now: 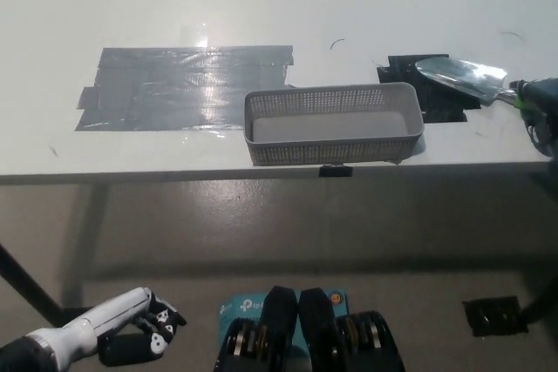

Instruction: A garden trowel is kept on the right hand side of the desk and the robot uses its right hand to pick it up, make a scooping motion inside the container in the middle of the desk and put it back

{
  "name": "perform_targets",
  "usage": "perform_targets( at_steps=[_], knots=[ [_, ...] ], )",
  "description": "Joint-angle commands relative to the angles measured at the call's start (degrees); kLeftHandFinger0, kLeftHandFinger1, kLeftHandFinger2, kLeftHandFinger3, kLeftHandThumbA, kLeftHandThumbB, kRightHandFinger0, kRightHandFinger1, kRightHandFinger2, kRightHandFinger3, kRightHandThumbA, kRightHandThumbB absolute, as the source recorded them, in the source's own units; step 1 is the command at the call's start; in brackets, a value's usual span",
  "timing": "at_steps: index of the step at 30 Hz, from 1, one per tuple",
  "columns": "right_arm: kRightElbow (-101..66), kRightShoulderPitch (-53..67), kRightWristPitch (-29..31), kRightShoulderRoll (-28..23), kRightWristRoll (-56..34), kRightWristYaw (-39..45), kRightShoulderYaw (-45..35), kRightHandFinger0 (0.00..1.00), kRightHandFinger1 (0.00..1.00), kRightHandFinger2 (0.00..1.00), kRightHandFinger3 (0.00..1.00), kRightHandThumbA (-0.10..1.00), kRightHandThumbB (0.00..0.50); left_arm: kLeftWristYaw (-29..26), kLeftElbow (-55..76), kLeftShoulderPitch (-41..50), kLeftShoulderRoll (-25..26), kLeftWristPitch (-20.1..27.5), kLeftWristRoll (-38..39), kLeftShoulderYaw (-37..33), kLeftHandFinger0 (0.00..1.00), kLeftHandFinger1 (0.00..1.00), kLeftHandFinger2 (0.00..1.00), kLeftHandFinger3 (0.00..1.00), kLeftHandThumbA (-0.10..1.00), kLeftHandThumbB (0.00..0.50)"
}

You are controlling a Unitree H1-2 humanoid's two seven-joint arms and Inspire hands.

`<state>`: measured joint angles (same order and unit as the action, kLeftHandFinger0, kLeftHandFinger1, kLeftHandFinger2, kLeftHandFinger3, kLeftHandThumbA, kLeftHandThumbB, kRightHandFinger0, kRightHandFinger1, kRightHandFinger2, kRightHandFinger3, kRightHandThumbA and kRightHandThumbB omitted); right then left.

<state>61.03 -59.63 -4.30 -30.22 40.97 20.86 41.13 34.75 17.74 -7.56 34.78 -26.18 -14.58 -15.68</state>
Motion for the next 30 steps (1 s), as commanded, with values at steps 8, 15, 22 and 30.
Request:
perform_targets(
  at_steps=[8,15,22,30],
  knots=[
    [2.56,3.47,-6.61,3.23,2.84,6.68,2.33,0.00,0.18,0.53,1.00,0.30,0.034,0.52,2.55,0.95,1.88,-0.50,1.35,1.98,0.71,0.67,0.72,0.73,1.00,0.492],
    [-1.29,7.19,-4.07,3.61,5.54,1.33,3.92,0.17,0.28,0.47,0.81,-0.06,0.103,0.72,3.84,3.01,2.70,-0.75,0.63,2.79,0.78,0.69,0.74,0.74,1.00,0.500],
    [2.05,9.21,-5.34,4.97,8.08,-3.71,5.01,0.49,0.62,0.80,1.00,0.36,0.000,1.55,3.60,2.26,2.57,-0.75,1.08,2.48,0.80,0.72,0.78,0.79,1.00,0.500],
    [-4.14,13.90,-3.01,3.06,6.63,-8.70,1.92,0.54,0.67,0.77,1.00,0.44,0.000,1.98,3.79,1.87,2.65,-0.75,1.42,2.64,0.80,0.73,0.79,0.79,1.00,0.500]
  ],
)
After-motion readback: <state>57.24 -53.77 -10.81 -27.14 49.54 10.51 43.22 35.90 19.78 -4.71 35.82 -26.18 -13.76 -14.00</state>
